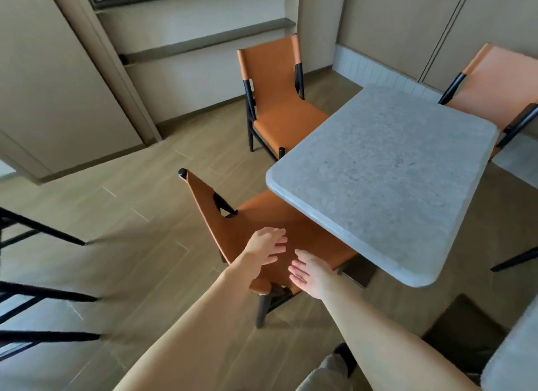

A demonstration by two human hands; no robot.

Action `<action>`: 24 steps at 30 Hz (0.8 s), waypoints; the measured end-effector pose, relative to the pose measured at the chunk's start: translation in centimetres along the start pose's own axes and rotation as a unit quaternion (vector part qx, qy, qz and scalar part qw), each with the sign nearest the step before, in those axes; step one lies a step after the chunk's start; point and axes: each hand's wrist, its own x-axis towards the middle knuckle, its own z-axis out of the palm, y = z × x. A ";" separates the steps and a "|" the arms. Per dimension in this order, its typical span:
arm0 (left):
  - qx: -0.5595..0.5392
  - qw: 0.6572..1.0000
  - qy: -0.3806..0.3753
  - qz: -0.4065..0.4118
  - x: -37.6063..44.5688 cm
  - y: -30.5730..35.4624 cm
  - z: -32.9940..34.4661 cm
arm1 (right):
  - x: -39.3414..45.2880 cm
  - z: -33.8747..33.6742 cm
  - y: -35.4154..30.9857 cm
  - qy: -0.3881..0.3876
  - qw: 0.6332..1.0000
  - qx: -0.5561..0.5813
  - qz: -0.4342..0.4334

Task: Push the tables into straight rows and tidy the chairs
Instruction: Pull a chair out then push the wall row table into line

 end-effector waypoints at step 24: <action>0.290 0.945 0.067 0.137 -3.1 0.8 -21.4 | -1.7 13.6 7.4 0.165 0.966 -0.197 0.026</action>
